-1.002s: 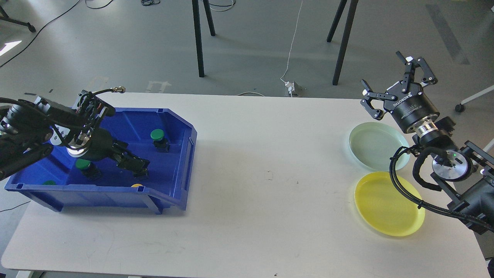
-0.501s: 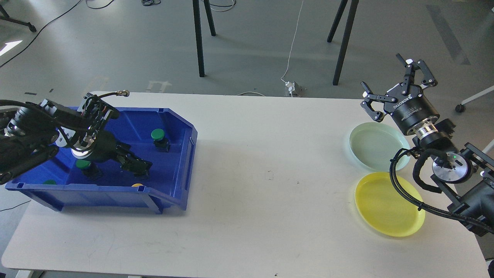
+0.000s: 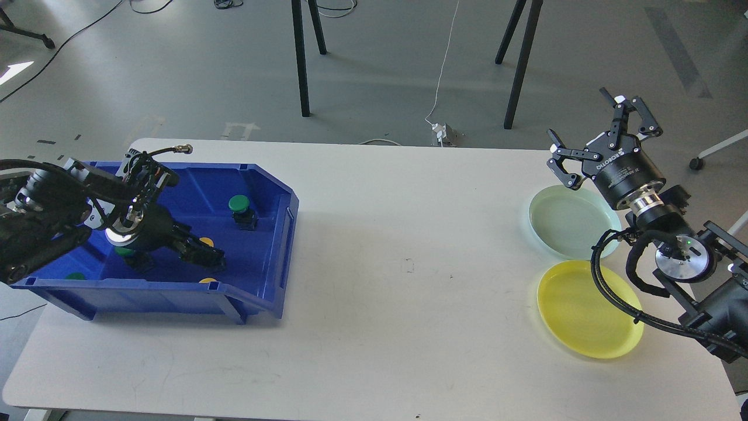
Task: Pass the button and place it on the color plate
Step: 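Grasp a yellow-topped button in the bin with the left gripper, then lift the button and extend the left gripper toward the right gripper, then grasp the button with the right gripper and release the left gripper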
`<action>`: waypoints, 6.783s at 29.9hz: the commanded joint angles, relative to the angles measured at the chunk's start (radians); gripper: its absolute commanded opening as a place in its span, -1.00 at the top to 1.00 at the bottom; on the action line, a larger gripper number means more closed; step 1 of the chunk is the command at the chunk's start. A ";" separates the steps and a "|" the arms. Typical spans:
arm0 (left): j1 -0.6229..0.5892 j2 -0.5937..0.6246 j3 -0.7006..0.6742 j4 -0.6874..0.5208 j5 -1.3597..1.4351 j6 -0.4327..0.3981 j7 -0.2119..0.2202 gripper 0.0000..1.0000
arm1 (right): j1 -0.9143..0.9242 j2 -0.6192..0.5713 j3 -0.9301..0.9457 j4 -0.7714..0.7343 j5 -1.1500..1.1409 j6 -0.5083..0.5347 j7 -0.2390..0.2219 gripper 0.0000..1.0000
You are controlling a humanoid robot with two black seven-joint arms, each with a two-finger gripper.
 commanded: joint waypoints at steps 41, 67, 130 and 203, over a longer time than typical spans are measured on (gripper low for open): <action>0.009 -0.007 -0.001 0.004 0.034 0.000 0.000 0.62 | -0.030 -0.003 0.000 -0.012 0.000 0.000 0.003 -0.98; -0.046 0.476 -0.286 -0.527 -0.054 0.000 0.000 0.75 | -0.063 -0.012 -0.003 0.000 0.002 0.000 -0.009 -0.98; 0.121 -0.076 -0.412 -0.377 -1.262 0.000 0.000 0.70 | 0.283 0.096 -0.371 0.345 -0.857 -0.280 0.220 -0.96; 0.146 -0.079 -0.420 -0.303 -1.363 0.000 0.000 0.69 | 0.326 0.311 -0.350 0.175 -0.813 -0.409 0.220 -0.37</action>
